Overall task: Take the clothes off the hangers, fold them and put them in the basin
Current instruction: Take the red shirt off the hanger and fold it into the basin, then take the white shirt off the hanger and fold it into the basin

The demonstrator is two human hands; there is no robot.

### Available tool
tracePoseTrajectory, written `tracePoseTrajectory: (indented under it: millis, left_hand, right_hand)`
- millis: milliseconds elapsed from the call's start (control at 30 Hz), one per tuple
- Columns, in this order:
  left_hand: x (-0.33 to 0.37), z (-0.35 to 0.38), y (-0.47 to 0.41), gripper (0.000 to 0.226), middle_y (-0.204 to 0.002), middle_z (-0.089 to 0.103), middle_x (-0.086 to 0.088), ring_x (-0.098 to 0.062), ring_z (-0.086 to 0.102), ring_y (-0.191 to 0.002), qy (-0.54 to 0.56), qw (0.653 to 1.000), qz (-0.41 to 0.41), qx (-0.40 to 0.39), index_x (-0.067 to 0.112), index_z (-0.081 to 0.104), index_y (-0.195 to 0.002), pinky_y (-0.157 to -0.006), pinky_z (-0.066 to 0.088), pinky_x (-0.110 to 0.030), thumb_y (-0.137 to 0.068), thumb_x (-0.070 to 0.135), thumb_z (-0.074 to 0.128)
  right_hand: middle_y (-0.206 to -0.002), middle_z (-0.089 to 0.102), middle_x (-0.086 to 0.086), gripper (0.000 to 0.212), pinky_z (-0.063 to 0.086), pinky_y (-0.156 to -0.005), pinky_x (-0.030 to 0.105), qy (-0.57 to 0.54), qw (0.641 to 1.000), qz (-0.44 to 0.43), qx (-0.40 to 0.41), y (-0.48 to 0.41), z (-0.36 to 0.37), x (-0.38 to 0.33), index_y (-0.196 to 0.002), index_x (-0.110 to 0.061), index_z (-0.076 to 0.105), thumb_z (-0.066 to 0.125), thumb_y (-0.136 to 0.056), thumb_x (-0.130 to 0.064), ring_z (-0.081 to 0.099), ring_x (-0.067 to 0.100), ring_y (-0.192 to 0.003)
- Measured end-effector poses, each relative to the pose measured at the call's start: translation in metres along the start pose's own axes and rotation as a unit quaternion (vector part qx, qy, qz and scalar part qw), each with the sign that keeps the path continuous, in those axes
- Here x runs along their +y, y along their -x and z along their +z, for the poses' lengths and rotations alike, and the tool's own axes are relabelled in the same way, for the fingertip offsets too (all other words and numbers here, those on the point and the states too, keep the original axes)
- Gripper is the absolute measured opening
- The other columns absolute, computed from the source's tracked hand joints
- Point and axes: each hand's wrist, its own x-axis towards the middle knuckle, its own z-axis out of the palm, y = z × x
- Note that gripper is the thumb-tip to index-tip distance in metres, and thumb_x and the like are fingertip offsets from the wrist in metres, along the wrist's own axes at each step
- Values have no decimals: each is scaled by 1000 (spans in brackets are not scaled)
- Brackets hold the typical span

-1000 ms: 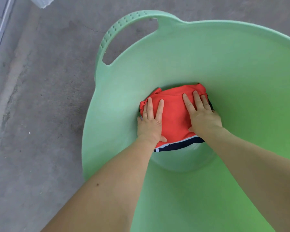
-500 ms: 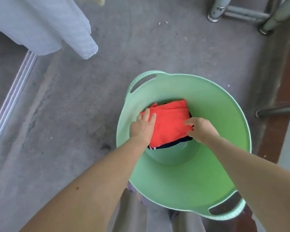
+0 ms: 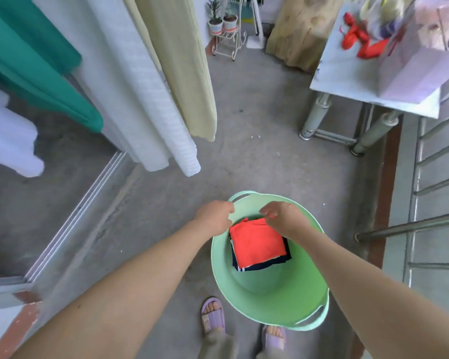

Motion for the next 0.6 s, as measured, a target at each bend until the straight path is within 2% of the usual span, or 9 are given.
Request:
tracePoseTrajectory:
  millis: [100, 233, 300, 467, 533, 600]
  left_hand:
    - [0, -45, 36, 29, -118, 62, 2, -24, 57, -110, -10, 1000, 3, 26, 23, 56, -119, -87, 48, -32, -90, 22, 52]
    - [-8, -98, 86, 30, -111, 63, 3, -22, 57, -108, 30, 997, -21, 71, 22, 55, -121, -90, 49, -37, -91, 20, 50]
    - [-12, -121, 109, 29, -109, 64, 2, -22, 58, -106, 41, 994, -30, 98, 22, 57, -118, -90, 49, -38, -90, 20, 50]
    - [-15, -172, 171, 28, -115, 64, 4, -20, 59, -105, 49, 983, -55, 169, 26, 58, -117, -89, 48, -35, -91, 23, 49]
    - [-16, -193, 200, 28, -114, 64, 7, -18, 59, -106, 39, 979, -58, 193, 24, 57, -119, -88, 47, -31, -93, 23, 48]
    - [-18, -213, 232, 28, -110, 65, 9, -16, 59, -104, 36, 973, -57, 222, 24, 58, -119, -84, 47, -30, -93, 22, 48]
  right_hand:
    - [-103, 72, -1, 30, 51, -82, 30, -8, 999, -36, 9, 18, -27, -38, -101, -22, 71, 49, -86, -10, 66, 21, -89]
    - [-102, 71, -3, 27, 40, -74, 16, 5, 996, -90, 7, 44, -60, -88, -105, -19, 70, 53, -85, -10, 65, 17, -95]
    - [-97, 70, -5, 26, 36, -70, 13, -7, 993, -117, 7, 56, -77, -110, -106, -16, 70, 55, -85, -9, 62, 13, -87]
    - [-96, 71, -2, 24, 45, -78, 20, -22, 984, -178, 15, 87, -118, -164, -103, -16, 70, 58, -84, -7, 58, 9, -78]
    - [-95, 71, -2, 24, 46, -78, 21, -41, 978, -203, 24, 100, -133, -188, -101, -18, 70, 56, -84, -6, 60, 9, -76]
    - [-86, 69, -4, 25, 50, -75, 20, -83, 970, -228, 26, 116, -148, -214, -96, -22, 68, 53, -86, -5, 61, 0, -67]
